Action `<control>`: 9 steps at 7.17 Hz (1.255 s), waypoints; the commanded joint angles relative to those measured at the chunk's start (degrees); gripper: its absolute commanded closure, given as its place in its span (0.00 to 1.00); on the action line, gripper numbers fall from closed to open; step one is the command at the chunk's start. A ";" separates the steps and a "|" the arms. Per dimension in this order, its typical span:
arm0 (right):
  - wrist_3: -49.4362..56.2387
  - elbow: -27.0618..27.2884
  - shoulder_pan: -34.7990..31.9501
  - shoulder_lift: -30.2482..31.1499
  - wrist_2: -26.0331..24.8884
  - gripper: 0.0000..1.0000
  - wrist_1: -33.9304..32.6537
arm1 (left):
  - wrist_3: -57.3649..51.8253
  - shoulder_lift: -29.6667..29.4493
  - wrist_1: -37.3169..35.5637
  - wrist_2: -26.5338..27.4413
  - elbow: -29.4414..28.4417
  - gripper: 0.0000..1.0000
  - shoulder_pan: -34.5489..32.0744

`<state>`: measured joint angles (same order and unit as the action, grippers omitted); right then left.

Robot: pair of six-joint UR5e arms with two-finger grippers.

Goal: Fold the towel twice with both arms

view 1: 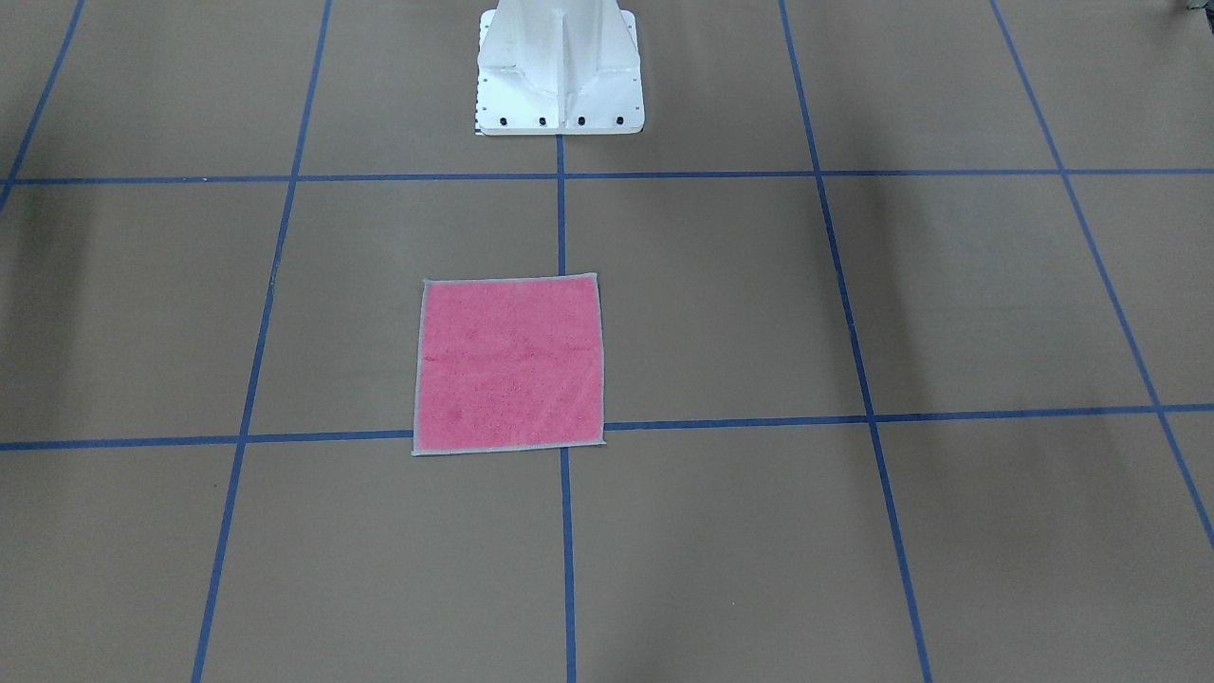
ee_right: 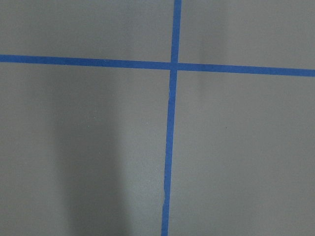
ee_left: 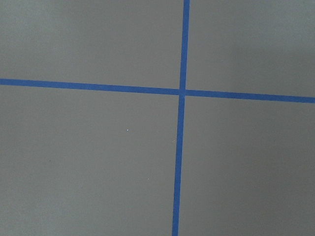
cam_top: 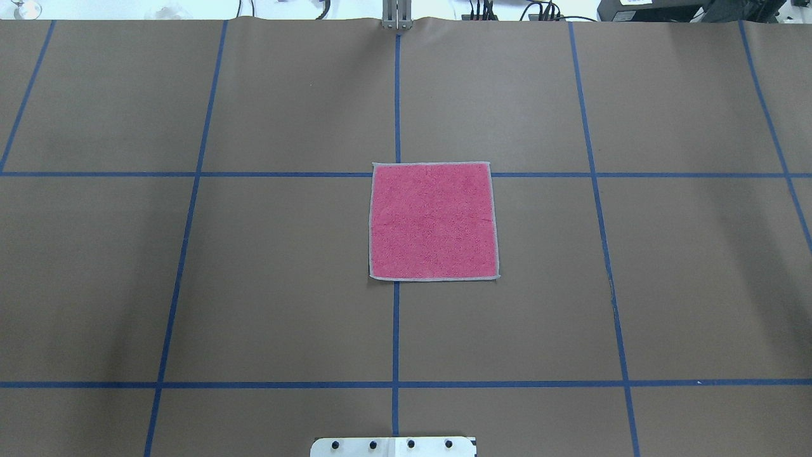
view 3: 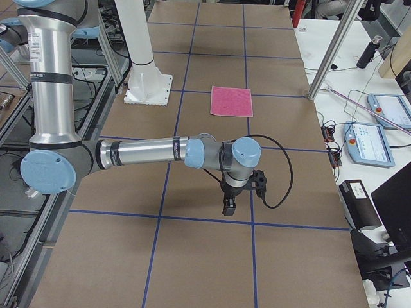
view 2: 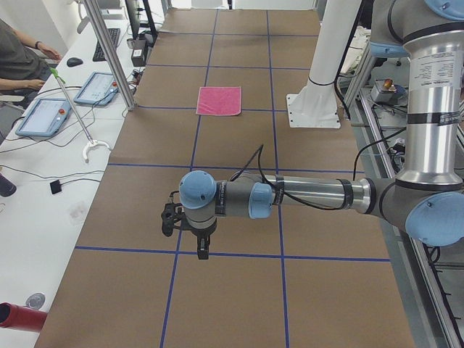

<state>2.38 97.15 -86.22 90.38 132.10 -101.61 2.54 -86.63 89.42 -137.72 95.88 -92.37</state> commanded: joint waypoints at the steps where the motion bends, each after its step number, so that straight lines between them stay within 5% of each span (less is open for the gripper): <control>1: 0.00 0.06 0.00 0.06 0.17 0.00 0.01 | 0.36 0.23 3.27 0.08 0.09 0.00 0.00; 7: -0.18 1.99 2.11 -0.47 0.60 0.00 2.19 | 0.27 2.70 3.74 -3.17 0.09 0.00 0.09; 9: -0.27 2.35 2.46 1.37 7.95 0.00 3.34 | 0.36 2.61 3.83 -3.17 0.18 0.00 0.26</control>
<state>2.16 99.35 -84.06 90.63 135.58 -98.87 2.81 -84.05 93.22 -140.83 95.96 -92.22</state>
